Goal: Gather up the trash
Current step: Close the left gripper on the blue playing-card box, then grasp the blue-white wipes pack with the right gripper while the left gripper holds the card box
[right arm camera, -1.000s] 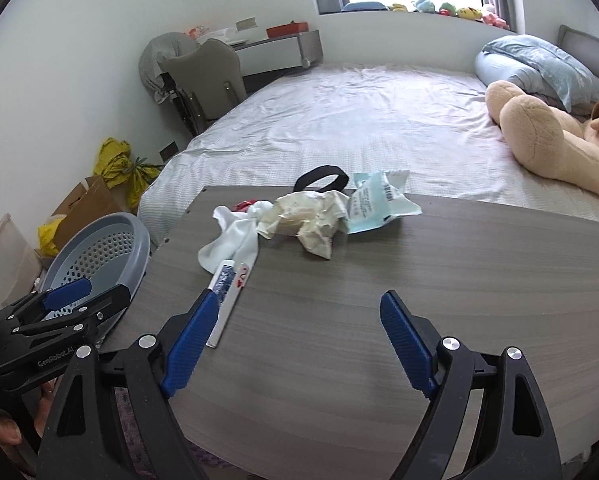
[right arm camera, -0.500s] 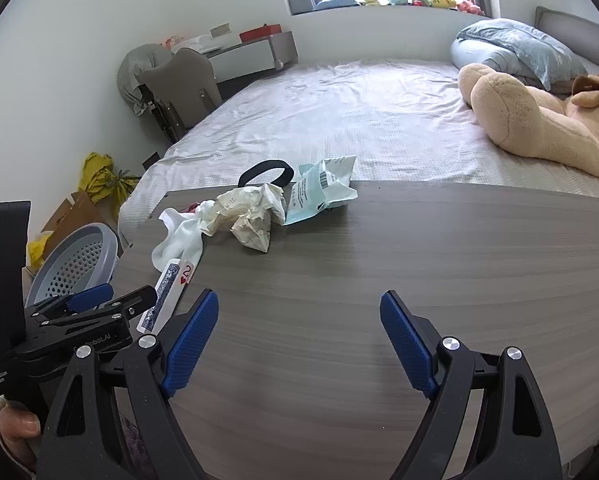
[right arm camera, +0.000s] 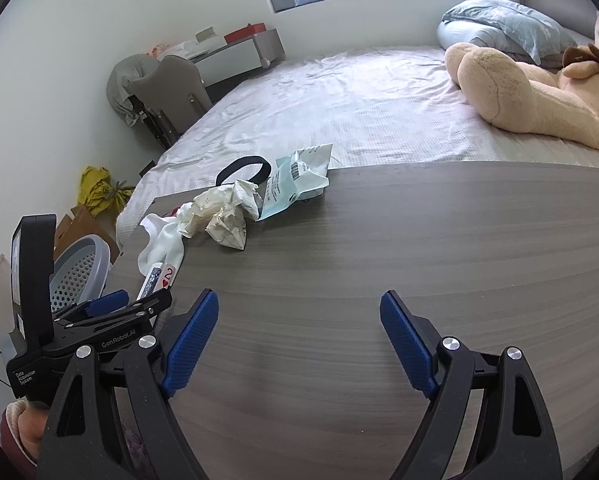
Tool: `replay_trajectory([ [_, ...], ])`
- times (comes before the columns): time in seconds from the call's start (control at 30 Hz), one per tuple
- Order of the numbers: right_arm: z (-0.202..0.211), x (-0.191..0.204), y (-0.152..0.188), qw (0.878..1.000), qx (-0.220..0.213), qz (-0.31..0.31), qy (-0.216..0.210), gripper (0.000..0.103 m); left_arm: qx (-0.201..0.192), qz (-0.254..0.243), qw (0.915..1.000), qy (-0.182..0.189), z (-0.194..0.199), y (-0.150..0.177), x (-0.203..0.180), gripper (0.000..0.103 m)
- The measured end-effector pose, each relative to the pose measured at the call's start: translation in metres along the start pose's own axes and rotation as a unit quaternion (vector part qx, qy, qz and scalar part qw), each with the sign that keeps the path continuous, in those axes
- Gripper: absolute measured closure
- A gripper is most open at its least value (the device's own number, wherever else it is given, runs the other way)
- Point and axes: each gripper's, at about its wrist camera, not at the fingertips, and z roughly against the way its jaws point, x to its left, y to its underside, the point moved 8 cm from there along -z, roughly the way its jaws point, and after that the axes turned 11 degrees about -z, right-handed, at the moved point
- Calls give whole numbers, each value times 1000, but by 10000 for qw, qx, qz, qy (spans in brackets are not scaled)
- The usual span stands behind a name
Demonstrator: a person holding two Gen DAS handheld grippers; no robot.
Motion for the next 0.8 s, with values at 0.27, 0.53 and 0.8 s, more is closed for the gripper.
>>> replay_trajectory([
  [0.27,-1,-1,0,10000,11,-39,2,22,-62,-219,9997,24,3,0,-7,79],
  [0.53,-4,1,-5,10000,14,-57,-28,22,-170,-284,9993,155,21,9,-7,80],
  [0.8,-15,22,-42,9998,-130,115,-95,22,-714,-219,9972,-55,64,-5,11,80],
])
